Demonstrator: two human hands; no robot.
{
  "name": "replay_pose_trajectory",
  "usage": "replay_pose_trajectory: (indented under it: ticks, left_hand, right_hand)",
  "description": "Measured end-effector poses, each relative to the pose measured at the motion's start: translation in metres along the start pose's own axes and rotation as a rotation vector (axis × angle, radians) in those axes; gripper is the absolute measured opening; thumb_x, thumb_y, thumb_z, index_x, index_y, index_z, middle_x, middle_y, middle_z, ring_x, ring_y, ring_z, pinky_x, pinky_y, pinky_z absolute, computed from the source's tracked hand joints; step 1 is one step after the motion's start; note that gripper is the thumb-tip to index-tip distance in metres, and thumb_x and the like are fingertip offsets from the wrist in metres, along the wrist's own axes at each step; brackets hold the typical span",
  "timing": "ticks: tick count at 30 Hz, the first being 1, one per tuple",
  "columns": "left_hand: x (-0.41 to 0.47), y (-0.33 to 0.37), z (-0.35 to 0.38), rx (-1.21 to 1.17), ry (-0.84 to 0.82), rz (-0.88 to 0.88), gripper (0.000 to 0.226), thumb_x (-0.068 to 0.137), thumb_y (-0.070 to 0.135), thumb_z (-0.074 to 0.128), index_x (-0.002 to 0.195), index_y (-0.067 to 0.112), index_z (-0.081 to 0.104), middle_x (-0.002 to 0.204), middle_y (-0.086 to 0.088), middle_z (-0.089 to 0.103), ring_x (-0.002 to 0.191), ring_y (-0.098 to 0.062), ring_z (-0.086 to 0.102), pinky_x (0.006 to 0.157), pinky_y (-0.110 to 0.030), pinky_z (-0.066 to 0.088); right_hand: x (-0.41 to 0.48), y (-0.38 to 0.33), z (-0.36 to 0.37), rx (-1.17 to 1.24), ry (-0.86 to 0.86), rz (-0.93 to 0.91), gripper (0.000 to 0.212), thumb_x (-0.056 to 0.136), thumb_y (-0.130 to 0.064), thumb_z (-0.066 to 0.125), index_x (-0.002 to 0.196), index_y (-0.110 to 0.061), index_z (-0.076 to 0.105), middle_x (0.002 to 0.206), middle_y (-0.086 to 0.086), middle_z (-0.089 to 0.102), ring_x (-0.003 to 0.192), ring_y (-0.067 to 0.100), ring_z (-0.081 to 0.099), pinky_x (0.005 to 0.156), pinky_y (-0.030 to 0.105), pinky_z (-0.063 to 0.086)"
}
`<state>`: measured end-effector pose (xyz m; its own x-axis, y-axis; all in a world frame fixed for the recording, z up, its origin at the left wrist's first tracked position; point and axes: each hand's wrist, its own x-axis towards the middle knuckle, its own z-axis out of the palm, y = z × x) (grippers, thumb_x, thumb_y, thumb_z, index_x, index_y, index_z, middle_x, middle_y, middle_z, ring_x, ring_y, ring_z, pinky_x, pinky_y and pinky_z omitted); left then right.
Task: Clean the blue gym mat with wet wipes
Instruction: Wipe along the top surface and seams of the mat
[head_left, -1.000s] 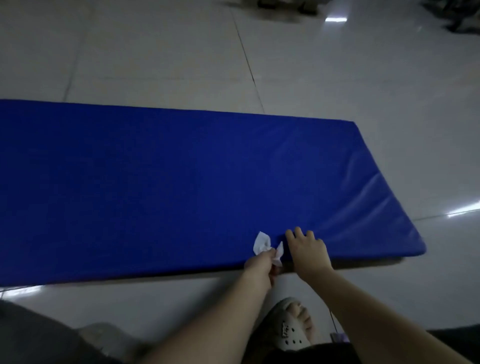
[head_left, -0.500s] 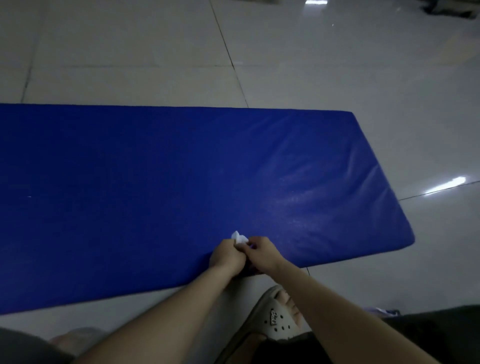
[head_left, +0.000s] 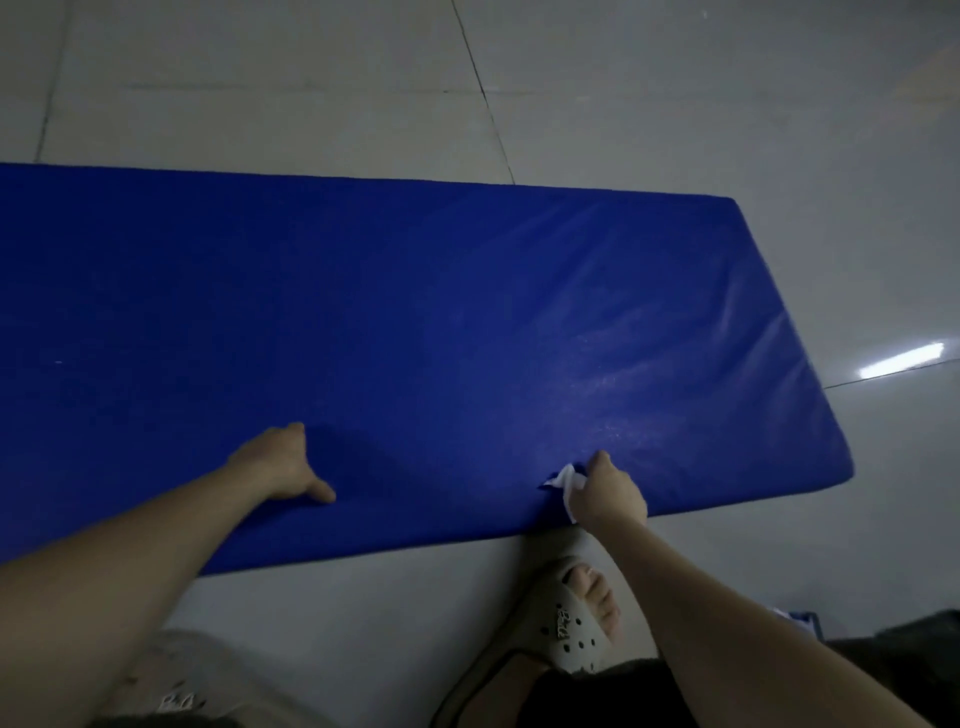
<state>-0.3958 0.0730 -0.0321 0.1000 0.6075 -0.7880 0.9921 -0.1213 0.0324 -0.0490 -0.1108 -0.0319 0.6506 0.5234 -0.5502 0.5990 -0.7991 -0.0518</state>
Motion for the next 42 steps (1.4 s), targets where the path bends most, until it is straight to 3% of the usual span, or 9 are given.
replay_pose_trajectory:
  ticks: [4,9,14,22,25,29,33,36,42]
  left_hand:
    - [0.009,-0.009,0.021,-0.116,0.028,0.031,0.099,0.055,0.062,0.092,0.125,0.015,0.038,0.133,-0.011,0.041,0.113,-0.031,0.053,0.095,-0.048,0.051]
    - [0.015,-0.010,0.022,-0.127,0.038,0.053,0.108,0.054,0.064,0.091,0.132,0.016,0.036,0.138,-0.010,0.041,0.118,-0.030,0.051,0.090,-0.042,0.050]
    - [0.016,-0.008,0.022,-0.120,0.048,0.047,0.113,0.054,0.064,0.091,0.139,0.017,0.032,0.141,-0.010,0.040,0.124,-0.031,0.050,0.095,-0.044,0.050]
    - [0.017,-0.003,0.016,-0.088,0.016,0.015,0.115,0.054,0.062,0.092,0.140,0.017,0.031,0.144,-0.011,0.037,0.125,-0.031,0.049,0.092,-0.043,0.051]
    - [0.017,-0.003,0.016,-0.107,0.007,0.014,0.115,0.053,0.062,0.093,0.139,0.018,0.031,0.142,-0.010,0.037,0.123,-0.030,0.050,0.093,-0.043,0.052]
    - [0.018,-0.003,0.018,-0.100,0.018,0.010,0.116,0.051,0.062,0.093,0.139,0.018,0.032,0.142,-0.010,0.038,0.123,-0.031,0.050,0.091,-0.041,0.051]
    - [0.018,-0.002,0.016,-0.100,0.017,0.001,0.118,0.051,0.062,0.094,0.141,0.018,0.032,0.141,-0.010,0.039,0.123,-0.030,0.051,0.085,-0.039,0.048]
    - [0.018,0.000,0.015,-0.089,0.016,-0.011,0.119,0.051,0.062,0.094,0.142,0.018,0.032,0.141,-0.010,0.039,0.124,-0.031,0.050,0.086,-0.039,0.047]
    - [0.018,0.003,0.013,-0.081,0.005,-0.016,0.114,0.049,0.061,0.095,0.136,0.018,0.035,0.138,-0.009,0.040,0.119,-0.029,0.052,0.084,-0.038,0.050]
  right_hand:
    - [-0.005,-0.010,0.028,0.177,0.007,0.133,0.028,0.102,-0.031,0.042,0.123,-0.012,0.046,0.114,0.014,0.060,0.094,0.028,0.058,0.076,0.039,0.046]
    - [-0.021,-0.030,0.046,0.273,0.095,0.150,0.023,0.101,-0.023,0.048,0.119,-0.009,0.050,0.112,0.012,0.061,0.087,0.020,0.050,0.079,0.036,0.046]
    - [-0.054,-0.088,0.076,0.310,0.074,-0.047,0.010,0.099,-0.021,0.049,0.106,-0.013,0.048,0.105,0.010,0.064,0.088,0.025,0.060,0.077,0.036,0.048]
    - [-0.073,-0.147,0.105,0.185,0.034,-0.425,0.019,0.098,-0.027,0.050,0.111,-0.017,0.041,0.097,0.006,0.064,0.083,0.031,0.063,0.061,0.035,0.037]
    - [-0.044,-0.110,0.077,0.147,0.131,-0.335,0.017,0.100,-0.031,0.048,0.112,-0.019,0.044,0.099,0.007,0.065,0.085,0.031,0.065,0.068,0.038,0.047]
    - [0.002,-0.033,0.031,0.075,0.216,-0.028,0.018,0.098,-0.025,0.052,0.115,-0.019,0.052,0.108,0.012,0.063,0.094,0.032,0.063,0.075,0.039,0.050]
    - [0.019,-0.016,0.016,0.204,0.254,0.182,0.025,0.102,-0.033,0.047,0.112,-0.012,0.057,0.115,0.016,0.060,0.099,0.034,0.057,0.077,0.038,0.040]
    - [0.009,-0.044,0.030,0.306,0.304,0.090,0.022,0.101,-0.028,0.048,0.107,-0.008,0.058,0.110,0.017,0.061,0.086,0.026,0.049,0.076,0.034,0.036]
    - [-0.028,-0.123,0.065,0.275,0.176,-0.279,0.015,0.098,-0.023,0.054,0.099,-0.009,0.061,0.099,0.015,0.067,0.091,0.034,0.063,0.073,0.034,0.044]
